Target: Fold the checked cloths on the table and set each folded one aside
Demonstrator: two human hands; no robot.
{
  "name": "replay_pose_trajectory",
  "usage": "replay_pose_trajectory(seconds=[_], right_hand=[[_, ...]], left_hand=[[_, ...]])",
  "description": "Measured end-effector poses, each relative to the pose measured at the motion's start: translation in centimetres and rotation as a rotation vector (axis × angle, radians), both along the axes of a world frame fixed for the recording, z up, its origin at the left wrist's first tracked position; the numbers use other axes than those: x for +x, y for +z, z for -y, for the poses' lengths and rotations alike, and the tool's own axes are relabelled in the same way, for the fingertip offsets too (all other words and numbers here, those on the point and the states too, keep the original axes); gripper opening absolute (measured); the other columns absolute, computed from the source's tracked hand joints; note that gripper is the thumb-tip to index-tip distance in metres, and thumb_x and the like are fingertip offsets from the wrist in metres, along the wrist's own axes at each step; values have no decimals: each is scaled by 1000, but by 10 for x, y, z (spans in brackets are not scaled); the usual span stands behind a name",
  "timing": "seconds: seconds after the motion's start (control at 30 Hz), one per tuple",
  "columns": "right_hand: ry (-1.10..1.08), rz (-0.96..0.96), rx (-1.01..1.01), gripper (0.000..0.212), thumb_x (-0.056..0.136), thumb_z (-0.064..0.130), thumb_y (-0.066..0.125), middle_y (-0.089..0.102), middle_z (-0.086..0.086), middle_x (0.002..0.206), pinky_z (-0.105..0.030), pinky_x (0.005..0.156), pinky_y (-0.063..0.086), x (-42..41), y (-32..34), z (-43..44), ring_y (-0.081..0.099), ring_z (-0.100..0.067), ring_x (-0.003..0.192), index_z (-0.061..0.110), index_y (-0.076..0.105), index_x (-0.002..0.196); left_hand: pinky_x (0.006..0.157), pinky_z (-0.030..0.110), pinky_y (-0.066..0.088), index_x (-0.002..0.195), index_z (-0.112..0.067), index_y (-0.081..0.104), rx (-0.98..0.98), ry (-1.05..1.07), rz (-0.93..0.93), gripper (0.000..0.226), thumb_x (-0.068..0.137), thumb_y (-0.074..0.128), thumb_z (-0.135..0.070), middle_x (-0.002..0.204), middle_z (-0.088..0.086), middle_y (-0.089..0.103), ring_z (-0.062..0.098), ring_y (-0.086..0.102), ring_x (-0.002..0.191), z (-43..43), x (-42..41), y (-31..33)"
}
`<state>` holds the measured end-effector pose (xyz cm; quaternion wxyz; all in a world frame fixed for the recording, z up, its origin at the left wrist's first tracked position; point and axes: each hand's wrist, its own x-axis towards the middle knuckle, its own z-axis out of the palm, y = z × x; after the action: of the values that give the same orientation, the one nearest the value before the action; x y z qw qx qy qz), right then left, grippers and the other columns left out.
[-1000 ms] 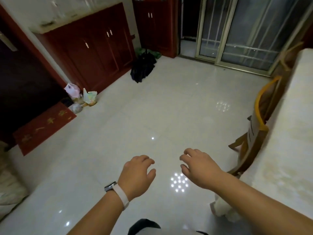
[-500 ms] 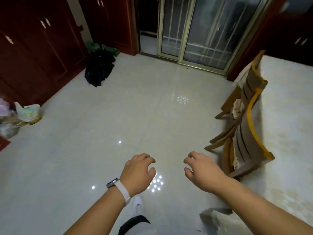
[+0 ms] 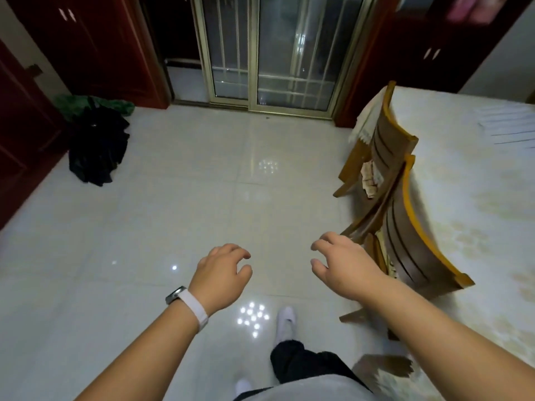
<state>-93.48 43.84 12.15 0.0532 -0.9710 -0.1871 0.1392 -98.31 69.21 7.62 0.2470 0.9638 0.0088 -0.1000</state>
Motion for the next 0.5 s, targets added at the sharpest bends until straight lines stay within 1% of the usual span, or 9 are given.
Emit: replay_pose_trajectory(seconds=[0.17,0.3,0.4,0.5], right_hand=[[-46,-80,26,44,96,43,43,48,3,135,-35,100,42,58,-23,2,48,-19,121,24,51,135],[-34,-118,61,44,96,43,42,50,1,133,-34,98,41,127,-39,2,48,-21,119,23,51,134],[-36,-118,90,44,96,43,42,50,0,133,-35,97,40,189,-40,9,48,-23,120,23,51,134],[-64,-134,110,44,96,43,42,50,-1,132,-37,100,39,242,-32,25,47,-23,121,23,51,134]], left_hand=[[102,29,30,125,-28,59,2,-63,30,32,95,47,-33,134,-13,51,12,41,126,9,67,2],[102,27,29,123,-30,59,31,-81,28,31,95,48,-33,134,-14,51,9,40,126,14,132,2],[103,27,30,122,-30,59,77,-101,-8,30,94,49,-34,134,-13,51,10,41,127,19,192,4],[104,28,32,122,-31,59,113,-133,-31,30,94,49,-35,134,-11,51,12,41,127,33,253,11]])
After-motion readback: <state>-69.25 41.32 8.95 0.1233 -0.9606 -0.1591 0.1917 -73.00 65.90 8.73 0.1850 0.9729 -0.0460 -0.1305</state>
